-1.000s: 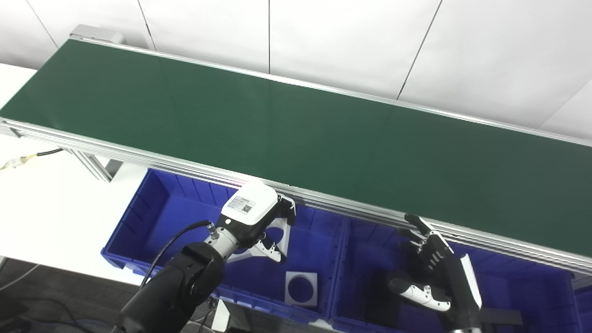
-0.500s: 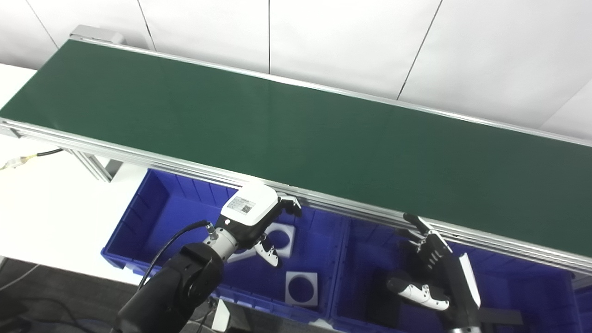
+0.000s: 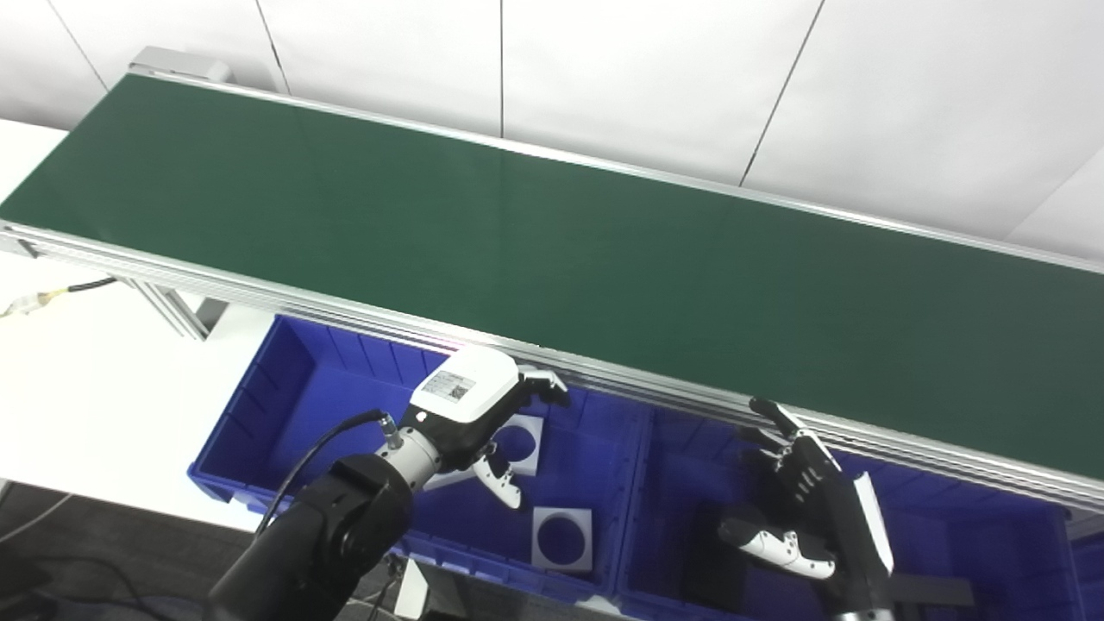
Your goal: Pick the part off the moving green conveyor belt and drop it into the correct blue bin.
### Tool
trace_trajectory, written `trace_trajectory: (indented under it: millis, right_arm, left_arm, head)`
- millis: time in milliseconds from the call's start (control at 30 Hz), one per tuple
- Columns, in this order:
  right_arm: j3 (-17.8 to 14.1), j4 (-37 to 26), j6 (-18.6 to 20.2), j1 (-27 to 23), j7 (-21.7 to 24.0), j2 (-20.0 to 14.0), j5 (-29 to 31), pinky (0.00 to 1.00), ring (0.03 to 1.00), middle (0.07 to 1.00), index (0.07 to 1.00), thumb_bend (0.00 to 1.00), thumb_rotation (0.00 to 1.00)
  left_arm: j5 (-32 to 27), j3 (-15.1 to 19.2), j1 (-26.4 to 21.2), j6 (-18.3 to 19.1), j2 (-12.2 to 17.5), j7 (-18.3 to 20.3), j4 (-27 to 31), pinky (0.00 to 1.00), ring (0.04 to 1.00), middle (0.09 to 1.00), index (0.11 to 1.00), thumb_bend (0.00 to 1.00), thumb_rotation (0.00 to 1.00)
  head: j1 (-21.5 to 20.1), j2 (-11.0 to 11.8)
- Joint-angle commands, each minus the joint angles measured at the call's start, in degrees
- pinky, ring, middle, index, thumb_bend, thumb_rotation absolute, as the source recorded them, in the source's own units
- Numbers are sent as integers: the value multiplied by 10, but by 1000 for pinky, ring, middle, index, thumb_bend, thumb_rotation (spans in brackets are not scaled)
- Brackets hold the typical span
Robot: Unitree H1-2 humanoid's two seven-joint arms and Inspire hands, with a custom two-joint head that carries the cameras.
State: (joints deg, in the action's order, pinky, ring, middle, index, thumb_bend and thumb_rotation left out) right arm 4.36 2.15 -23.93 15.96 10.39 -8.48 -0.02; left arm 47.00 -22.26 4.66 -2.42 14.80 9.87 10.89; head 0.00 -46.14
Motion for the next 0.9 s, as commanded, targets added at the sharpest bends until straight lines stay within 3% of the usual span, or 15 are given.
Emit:
trace_trajectory:
  millis: [0,33,200,333,467,733,867]
  right_arm:
    - [2,-15,-30,2,2,2,11,695,788,898,833,1000,386]
    - [2,-14,-30,2,3,2,11,698,780,892,831,1000,378]
    - [5,-9,-30,3,-8,3,-9,684,767,887,832,1000,397]
    - [11,0,-30,2,-18,6,-19,674,766,893,830,1000,399]
    - [23,5,-30,1,-32,11,-29,679,783,904,828,1000,383]
    - [57,12,-30,-1,-69,11,-49,658,820,930,845,1000,402]
    - [80,20,-30,-3,-94,9,-71,668,824,933,850,1000,428]
  left_arm:
    - [-49,8,5,-25,-5,-8,31,472,609,709,721,1000,172]
    - [-78,9,11,-26,-8,0,42,505,629,725,738,1000,200]
    - [-275,3,30,-56,-23,44,64,597,710,788,784,1000,123]
    - [-358,-2,34,-87,-33,63,41,697,790,841,814,1000,103]
    - [-391,0,30,-121,-37,71,-3,807,881,918,861,1000,145]
    - [-408,16,24,-187,-37,72,-92,822,892,922,846,1000,178]
    - [-389,33,25,-217,-49,46,-137,802,867,894,830,1000,154]
  head:
    - [-7,2]
    - [-8,5]
    - [-6,23]
    - [-22,38]
    - [-43,51]
    - [-107,60]
    - [-153,72]
